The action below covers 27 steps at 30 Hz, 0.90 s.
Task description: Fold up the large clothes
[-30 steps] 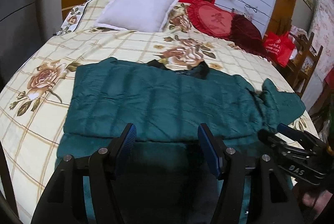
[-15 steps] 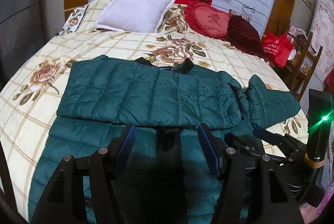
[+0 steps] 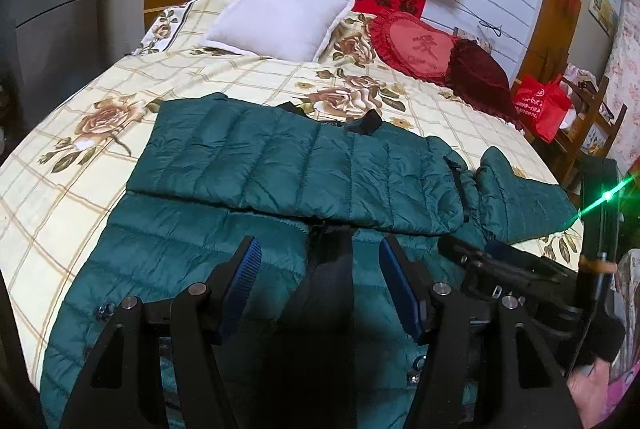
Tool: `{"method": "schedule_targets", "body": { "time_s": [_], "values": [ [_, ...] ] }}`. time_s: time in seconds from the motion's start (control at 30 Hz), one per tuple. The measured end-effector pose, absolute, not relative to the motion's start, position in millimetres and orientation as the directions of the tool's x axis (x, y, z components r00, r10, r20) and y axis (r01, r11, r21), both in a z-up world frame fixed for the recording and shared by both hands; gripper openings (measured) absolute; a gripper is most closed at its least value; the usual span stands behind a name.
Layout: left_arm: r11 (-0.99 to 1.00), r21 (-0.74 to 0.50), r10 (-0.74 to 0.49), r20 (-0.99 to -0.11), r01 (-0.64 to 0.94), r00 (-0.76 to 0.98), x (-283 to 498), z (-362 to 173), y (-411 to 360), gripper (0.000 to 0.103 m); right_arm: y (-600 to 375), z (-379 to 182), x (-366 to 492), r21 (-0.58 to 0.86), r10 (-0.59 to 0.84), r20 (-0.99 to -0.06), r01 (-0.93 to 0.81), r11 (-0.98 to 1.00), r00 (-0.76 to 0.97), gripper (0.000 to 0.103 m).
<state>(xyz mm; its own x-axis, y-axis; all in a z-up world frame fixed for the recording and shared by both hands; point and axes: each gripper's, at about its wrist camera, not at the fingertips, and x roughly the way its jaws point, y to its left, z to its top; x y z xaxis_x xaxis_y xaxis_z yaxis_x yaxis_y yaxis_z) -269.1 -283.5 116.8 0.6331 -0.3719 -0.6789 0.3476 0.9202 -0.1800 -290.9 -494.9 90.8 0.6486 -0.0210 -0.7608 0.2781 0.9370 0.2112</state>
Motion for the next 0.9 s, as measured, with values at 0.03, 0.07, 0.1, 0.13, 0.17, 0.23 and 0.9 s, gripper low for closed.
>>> {"method": "schedule_targets", "body": {
  "time_s": [0.03,0.07,0.1,0.13,0.17,0.23,0.9],
  "values": [
    [0.921,-0.183,-0.372,-0.678,0.344,0.635,-271.2,116.3,-281.8,0.074,-496.8,91.6,-291.6,0.217,-0.018,-0.760,0.280,0.935,0.650,0.078],
    [0.921,-0.186,-0.372,-0.677,0.341,0.635,-274.0,115.5,-280.3,0.074,-497.7,91.8,-292.0,0.224,-0.015,-0.759,0.283,0.933,0.651,0.078],
    [0.921,-0.187,-0.373,-0.677,0.341,0.635,-275.7,114.9,-280.1,0.074,-498.8,91.8,-292.5,0.233,-0.011,-0.757,0.286,0.929,0.653,0.078],
    [0.920,-0.187,-0.375,-0.680,0.345,0.631,-278.3,114.2,-280.8,0.074,-499.6,91.9,-293.1,0.239,-0.009,-0.756,0.290,0.927,0.654,0.078],
    [0.918,-0.183,-0.376,-0.682,0.350,0.627,-279.6,113.8,-282.2,0.074,-500.2,91.8,-293.1,0.241,-0.010,-0.756,0.292,0.925,0.654,0.078],
    [0.916,-0.176,-0.378,-0.684,0.362,0.624,-283.4,114.0,-284.9,0.074,-500.1,91.5,-293.4,0.236,-0.015,-0.757,0.294,0.926,0.653,0.078],
    [0.879,-0.127,-0.413,-0.683,0.459,0.602,-268.7,125.3,-297.2,0.074,-509.0,89.0,-294.0,0.219,-0.056,-0.754,0.331,0.918,0.654,0.079]
  ]
}}
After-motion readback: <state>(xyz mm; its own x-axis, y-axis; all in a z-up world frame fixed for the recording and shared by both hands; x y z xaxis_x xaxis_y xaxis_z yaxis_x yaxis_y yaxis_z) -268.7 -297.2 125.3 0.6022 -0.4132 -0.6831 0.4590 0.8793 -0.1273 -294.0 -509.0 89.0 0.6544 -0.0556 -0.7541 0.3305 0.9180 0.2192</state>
